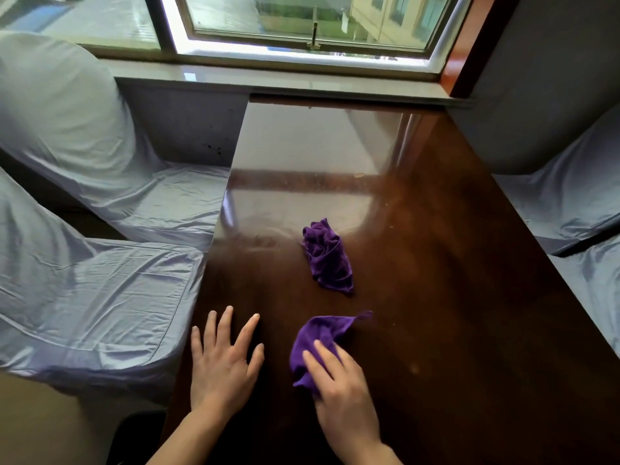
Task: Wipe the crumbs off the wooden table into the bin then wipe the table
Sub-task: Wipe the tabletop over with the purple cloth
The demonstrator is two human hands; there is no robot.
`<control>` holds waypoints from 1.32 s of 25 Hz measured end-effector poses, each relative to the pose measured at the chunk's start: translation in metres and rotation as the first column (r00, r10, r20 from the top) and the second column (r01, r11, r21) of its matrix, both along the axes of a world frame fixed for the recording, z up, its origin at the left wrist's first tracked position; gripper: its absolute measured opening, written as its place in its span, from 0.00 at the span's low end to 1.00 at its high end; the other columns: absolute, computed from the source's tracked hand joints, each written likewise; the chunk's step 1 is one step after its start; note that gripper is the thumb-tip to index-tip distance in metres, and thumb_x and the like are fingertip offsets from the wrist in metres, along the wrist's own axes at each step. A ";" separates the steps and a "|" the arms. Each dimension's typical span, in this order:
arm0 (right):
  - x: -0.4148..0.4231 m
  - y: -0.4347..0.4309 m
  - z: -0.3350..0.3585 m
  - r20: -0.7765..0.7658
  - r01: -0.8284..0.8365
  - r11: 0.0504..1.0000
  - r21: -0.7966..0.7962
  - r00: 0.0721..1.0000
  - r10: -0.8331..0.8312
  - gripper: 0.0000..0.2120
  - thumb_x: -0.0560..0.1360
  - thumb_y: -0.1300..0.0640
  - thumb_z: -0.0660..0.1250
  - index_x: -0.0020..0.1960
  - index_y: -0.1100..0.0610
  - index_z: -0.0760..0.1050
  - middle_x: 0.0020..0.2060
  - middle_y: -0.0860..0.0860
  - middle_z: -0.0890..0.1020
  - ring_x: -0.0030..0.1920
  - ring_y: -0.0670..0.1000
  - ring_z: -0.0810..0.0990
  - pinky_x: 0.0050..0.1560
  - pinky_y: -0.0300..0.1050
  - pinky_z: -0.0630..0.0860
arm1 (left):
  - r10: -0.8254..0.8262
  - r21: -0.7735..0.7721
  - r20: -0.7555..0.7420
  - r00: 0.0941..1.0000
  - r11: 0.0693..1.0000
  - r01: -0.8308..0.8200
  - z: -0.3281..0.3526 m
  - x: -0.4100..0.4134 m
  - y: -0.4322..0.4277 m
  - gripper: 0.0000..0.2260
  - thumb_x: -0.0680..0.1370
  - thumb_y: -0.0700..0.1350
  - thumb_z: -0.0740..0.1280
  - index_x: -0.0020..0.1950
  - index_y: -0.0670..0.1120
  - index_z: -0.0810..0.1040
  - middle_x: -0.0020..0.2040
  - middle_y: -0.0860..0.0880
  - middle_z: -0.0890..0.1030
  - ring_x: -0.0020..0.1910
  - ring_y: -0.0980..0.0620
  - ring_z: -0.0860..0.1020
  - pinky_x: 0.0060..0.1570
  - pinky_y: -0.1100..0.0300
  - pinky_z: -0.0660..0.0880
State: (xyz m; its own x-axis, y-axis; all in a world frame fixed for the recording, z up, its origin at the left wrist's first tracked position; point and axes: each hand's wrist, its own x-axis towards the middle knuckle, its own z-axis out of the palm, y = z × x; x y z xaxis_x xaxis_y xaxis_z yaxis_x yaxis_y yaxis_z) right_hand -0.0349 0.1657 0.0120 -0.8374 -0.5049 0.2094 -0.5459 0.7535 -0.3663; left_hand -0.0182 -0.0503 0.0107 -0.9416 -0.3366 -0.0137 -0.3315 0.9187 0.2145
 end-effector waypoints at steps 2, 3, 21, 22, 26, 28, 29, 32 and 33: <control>-0.031 -0.033 0.008 -0.025 -0.072 0.997 0.034 0.997 0.073 0.23 0.70 0.56 0.71 0.65 0.51 0.77 0.64 0.50 0.80 0.59 0.56 0.79 0.58 0.51 0.78 | -0.015 -0.011 -0.011 1.000 1.000 0.015 -0.003 0.000 -0.003 0.26 0.74 0.60 0.54 0.70 0.56 0.72 0.72 0.40 0.71 0.73 0.37 0.65 0.71 0.36 0.57; -0.051 -0.050 0.013 -0.027 -0.065 0.997 0.031 0.997 0.066 0.21 0.72 0.56 0.69 0.66 0.52 0.77 0.64 0.51 0.80 0.57 0.58 0.79 0.59 0.52 0.77 | -0.020 -0.016 -0.015 1.000 1.000 0.020 -0.004 0.001 -0.004 0.25 0.74 0.59 0.55 0.70 0.57 0.73 0.72 0.40 0.71 0.73 0.37 0.65 0.70 0.37 0.57; -0.179 -0.192 0.007 0.061 0.289 0.954 0.078 0.954 -0.294 0.18 0.77 0.55 0.65 0.66 0.50 0.71 0.69 0.54 0.70 0.65 0.60 0.68 0.61 0.56 0.69 | -0.015 0.032 -0.093 0.996 0.999 0.018 -0.011 -0.005 -0.008 0.25 0.68 0.56 0.63 0.65 0.58 0.77 0.69 0.42 0.75 0.69 0.38 0.71 0.67 0.36 0.62; -0.179 -0.194 0.010 0.084 0.300 0.951 0.080 0.948 -0.306 0.18 0.77 0.55 0.65 0.66 0.50 0.71 0.70 0.54 0.69 0.65 0.60 0.68 0.62 0.56 0.68 | -0.016 0.027 -0.095 0.995 0.999 0.018 -0.012 -0.004 -0.007 0.25 0.68 0.56 0.63 0.65 0.58 0.77 0.69 0.43 0.75 0.70 0.39 0.70 0.68 0.36 0.62; -0.177 -0.186 0.025 0.212 0.258 0.963 0.074 0.940 -0.268 0.27 0.74 0.42 0.67 0.70 0.47 0.66 0.74 0.51 0.64 0.68 0.61 0.65 0.66 0.58 0.65 | -0.013 0.038 -0.080 0.997 0.999 0.016 -0.010 -0.005 -0.007 0.25 0.68 0.57 0.62 0.64 0.58 0.78 0.69 0.42 0.75 0.70 0.40 0.68 0.68 0.37 0.61; -0.171 -0.172 0.037 0.221 0.225 0.974 0.039 0.948 -0.228 0.31 0.73 0.40 0.67 0.73 0.47 0.64 0.76 0.50 0.62 0.70 0.60 0.64 0.69 0.57 0.65 | -0.007 0.040 -0.053 0.999 0.999 0.009 -0.004 -0.005 -0.006 0.25 0.68 0.57 0.61 0.64 0.57 0.78 0.68 0.42 0.75 0.70 0.41 0.66 0.68 0.38 0.60; -0.168 -0.164 0.042 0.220 0.208 0.978 0.006 0.954 -0.204 0.31 0.73 0.41 0.68 0.73 0.48 0.64 0.76 0.51 0.63 0.71 0.60 0.64 0.70 0.57 0.65 | -0.005 0.054 -0.025 1.000 0.999 0.007 -0.001 -0.003 -0.005 0.25 0.68 0.58 0.60 0.64 0.57 0.78 0.68 0.42 0.76 0.70 0.41 0.66 0.68 0.38 0.59; -0.154 -0.130 0.067 0.179 0.171 0.982 -0.085 0.972 -0.154 0.28 0.75 0.46 0.68 0.72 0.53 0.68 0.73 0.54 0.68 0.71 0.58 0.65 0.72 0.52 0.64 | -0.003 0.065 0.051 0.999 0.998 -0.001 0.015 -0.002 -0.002 0.25 0.70 0.60 0.59 0.66 0.60 0.75 0.70 0.44 0.74 0.71 0.42 0.67 0.70 0.41 0.55; -0.154 -0.116 0.071 0.169 0.166 0.980 -0.106 0.975 -0.146 0.28 0.75 0.48 0.68 0.72 0.54 0.68 0.72 0.54 0.69 0.72 0.57 0.65 0.73 0.51 0.63 | 0.001 0.041 0.086 0.996 0.999 -0.004 0.020 -0.005 -0.005 0.25 0.71 0.60 0.59 0.69 0.62 0.71 0.73 0.46 0.70 0.73 0.42 0.65 0.71 0.43 0.54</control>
State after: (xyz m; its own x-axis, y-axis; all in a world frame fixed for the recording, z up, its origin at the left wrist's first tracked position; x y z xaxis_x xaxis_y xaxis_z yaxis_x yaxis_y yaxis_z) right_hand -0.1886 0.0493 0.0832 -0.9313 -0.3449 0.1172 -0.3522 0.7705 -0.5314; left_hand -0.0236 -0.0555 0.0311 -0.9356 -0.3362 -0.1081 -0.3524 0.9089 0.2231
